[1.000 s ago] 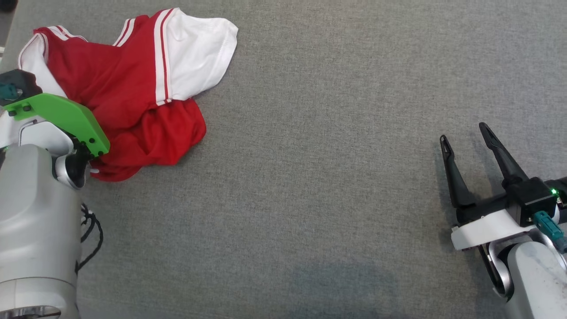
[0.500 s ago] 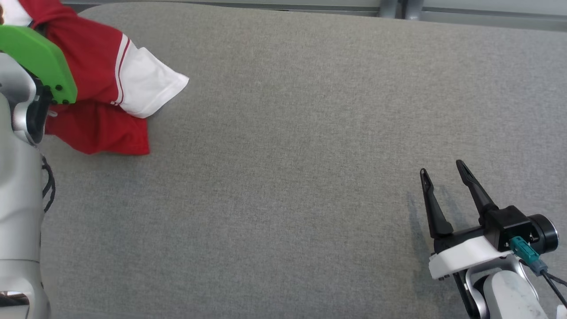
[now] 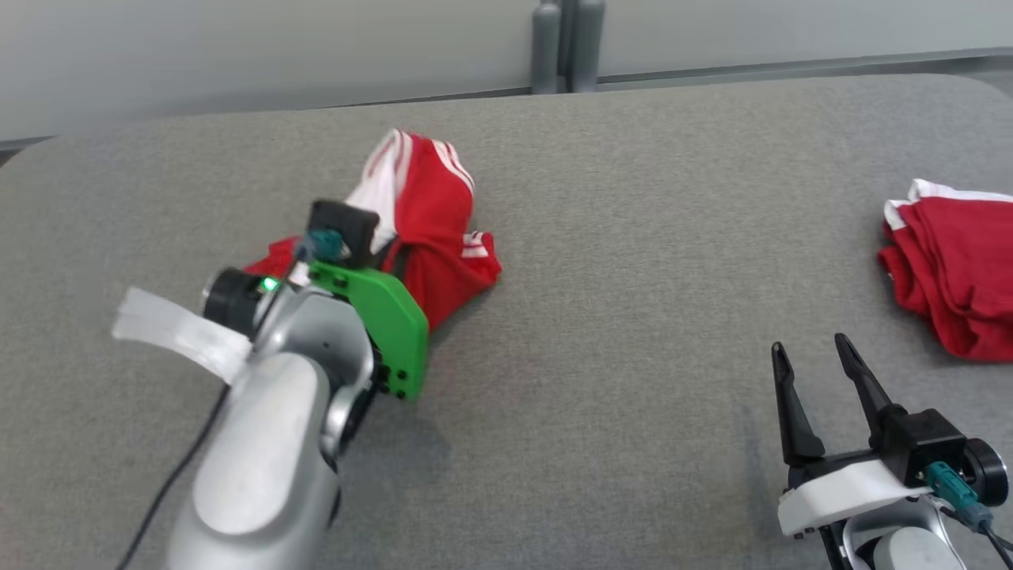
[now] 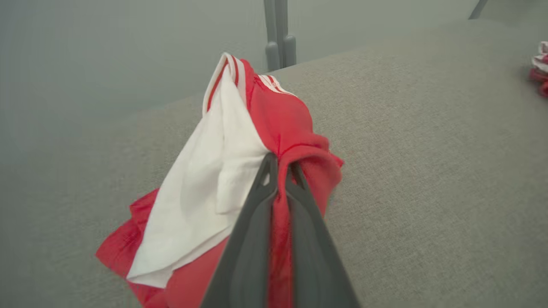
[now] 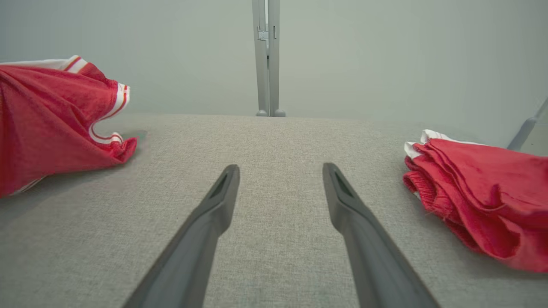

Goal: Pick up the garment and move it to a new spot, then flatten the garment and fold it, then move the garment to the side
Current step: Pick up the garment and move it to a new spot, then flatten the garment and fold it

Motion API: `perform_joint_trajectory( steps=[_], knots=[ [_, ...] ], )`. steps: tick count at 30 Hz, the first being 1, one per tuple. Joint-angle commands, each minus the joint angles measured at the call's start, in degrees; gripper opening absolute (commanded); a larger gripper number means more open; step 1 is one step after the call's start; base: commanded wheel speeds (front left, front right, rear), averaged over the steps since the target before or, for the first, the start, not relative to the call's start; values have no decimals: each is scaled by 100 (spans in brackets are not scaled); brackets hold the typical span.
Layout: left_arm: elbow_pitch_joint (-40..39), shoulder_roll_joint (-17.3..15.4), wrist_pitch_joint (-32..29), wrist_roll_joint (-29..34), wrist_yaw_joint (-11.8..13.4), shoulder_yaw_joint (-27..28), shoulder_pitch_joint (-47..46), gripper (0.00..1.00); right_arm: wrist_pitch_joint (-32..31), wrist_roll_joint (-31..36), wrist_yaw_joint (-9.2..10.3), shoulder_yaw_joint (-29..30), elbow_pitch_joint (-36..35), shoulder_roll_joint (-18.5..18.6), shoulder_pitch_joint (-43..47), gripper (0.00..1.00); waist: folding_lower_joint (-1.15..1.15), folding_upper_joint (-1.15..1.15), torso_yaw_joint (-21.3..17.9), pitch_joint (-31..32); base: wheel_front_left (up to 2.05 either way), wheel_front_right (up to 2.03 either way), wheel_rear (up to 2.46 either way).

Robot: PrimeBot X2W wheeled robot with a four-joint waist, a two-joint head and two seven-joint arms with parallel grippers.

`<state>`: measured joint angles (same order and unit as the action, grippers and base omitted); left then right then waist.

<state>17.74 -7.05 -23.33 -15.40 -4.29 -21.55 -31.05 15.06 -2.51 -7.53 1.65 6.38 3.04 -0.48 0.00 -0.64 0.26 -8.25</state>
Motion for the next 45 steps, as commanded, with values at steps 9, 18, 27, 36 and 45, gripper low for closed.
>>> perform_joint_trajectory(
  steps=[9,18,27,36,45],
  knots=[
    [167,395,748,-95,546,-908,877,0,17,5,7,65,-18,-8,127,100,0,64,-1213,180,0,0,0],
    [624,405,1381,-672,1160,-2211,631,0,16,-180,7,-5,94,-11,145,100,0,64,-1726,94,0,0,0],
    [589,404,1865,-1902,1250,-3166,636,100,16,-282,7,49,122,-11,208,100,0,64,-1748,36,0,0,0],
    [-134,313,1878,-2194,1468,-3502,291,100,16,-205,7,171,131,-10,231,100,0,64,-1423,112,0,0,0],
    [-160,-446,1397,-1862,1950,-3415,71,100,16,-217,8,111,149,-9,261,100,0,64,-1307,150,0,0,0]
  ],
)
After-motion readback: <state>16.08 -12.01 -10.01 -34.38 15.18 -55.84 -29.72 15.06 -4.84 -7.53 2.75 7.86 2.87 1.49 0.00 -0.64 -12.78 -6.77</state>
